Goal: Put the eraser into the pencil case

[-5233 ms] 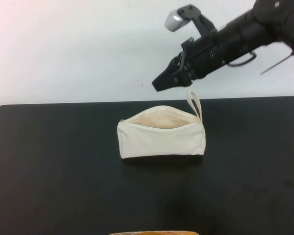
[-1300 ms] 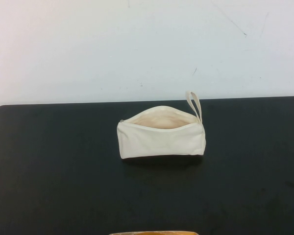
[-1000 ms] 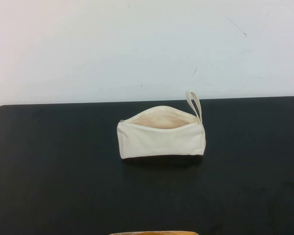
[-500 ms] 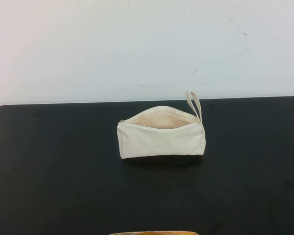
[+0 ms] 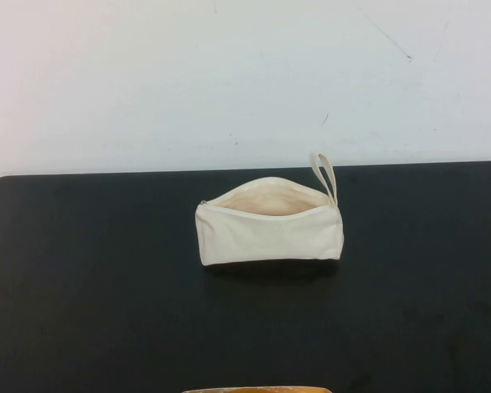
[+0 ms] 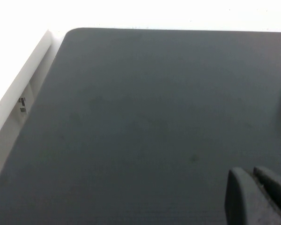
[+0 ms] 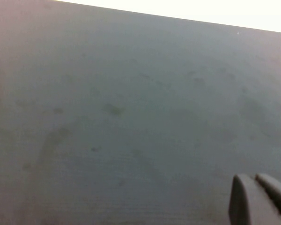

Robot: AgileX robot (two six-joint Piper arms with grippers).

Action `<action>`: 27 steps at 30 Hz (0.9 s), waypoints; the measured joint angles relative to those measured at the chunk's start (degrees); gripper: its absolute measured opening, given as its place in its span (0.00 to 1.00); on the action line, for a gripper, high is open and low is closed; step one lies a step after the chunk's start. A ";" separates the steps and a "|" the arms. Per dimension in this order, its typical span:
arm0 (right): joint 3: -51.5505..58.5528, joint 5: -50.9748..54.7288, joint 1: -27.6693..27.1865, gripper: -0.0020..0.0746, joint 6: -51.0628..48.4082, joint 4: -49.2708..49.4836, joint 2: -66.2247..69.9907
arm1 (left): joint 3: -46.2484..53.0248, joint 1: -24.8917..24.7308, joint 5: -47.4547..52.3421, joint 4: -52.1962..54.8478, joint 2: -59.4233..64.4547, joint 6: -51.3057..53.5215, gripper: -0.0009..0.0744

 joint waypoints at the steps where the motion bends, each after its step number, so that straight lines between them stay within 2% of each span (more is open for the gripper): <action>1: 0.00 0.00 0.00 0.03 0.09 0.00 0.00 | 0.00 0.00 0.00 0.00 0.00 -0.11 0.01; 27: 0.00 0.02 0.00 0.03 0.35 0.00 0.00 | 0.00 0.00 0.00 0.00 0.00 -0.52 0.01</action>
